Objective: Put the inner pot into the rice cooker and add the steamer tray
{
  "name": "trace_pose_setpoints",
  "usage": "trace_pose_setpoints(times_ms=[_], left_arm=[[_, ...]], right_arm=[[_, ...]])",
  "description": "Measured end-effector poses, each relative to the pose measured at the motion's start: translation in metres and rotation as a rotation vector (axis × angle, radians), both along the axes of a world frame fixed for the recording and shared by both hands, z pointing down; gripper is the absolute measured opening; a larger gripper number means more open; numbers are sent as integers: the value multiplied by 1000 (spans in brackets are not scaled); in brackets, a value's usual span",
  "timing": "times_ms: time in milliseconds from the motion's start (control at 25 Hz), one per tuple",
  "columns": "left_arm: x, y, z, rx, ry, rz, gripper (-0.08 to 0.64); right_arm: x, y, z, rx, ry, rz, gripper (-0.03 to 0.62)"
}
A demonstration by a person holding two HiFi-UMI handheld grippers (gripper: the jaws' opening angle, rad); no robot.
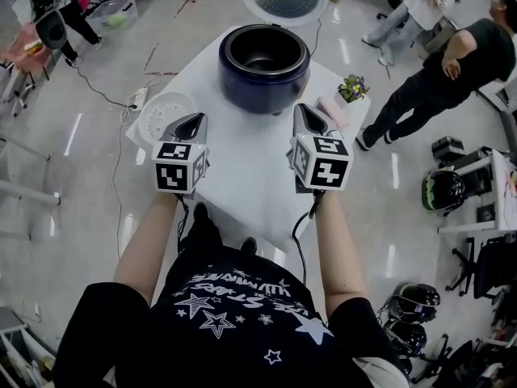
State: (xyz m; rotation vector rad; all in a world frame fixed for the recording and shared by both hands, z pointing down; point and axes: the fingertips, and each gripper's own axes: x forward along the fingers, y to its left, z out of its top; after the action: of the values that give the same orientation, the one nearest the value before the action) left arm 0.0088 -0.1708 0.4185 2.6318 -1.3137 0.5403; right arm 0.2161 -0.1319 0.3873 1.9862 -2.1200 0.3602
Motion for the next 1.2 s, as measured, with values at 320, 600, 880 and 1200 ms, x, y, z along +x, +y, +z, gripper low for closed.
trace_pose_setpoints(times_ms=[320, 600, 880, 1200], left_arm=[[-29, 21, 46, -106, -30, -67, 2], [-91, 6, 61, -138, -23, -150, 2], [-174, -27, 81, -200, -29, -146, 2], [-231, -73, 105, -252, -31, -96, 2]], right_arm=[[-37, 0, 21, -62, -67, -86, 29], [-115, -36, 49, -135, -72, -192, 29], [-194, -82, 86, -244, -77, -186, 31], [-233, -112, 136, -407, -86, -120, 142]])
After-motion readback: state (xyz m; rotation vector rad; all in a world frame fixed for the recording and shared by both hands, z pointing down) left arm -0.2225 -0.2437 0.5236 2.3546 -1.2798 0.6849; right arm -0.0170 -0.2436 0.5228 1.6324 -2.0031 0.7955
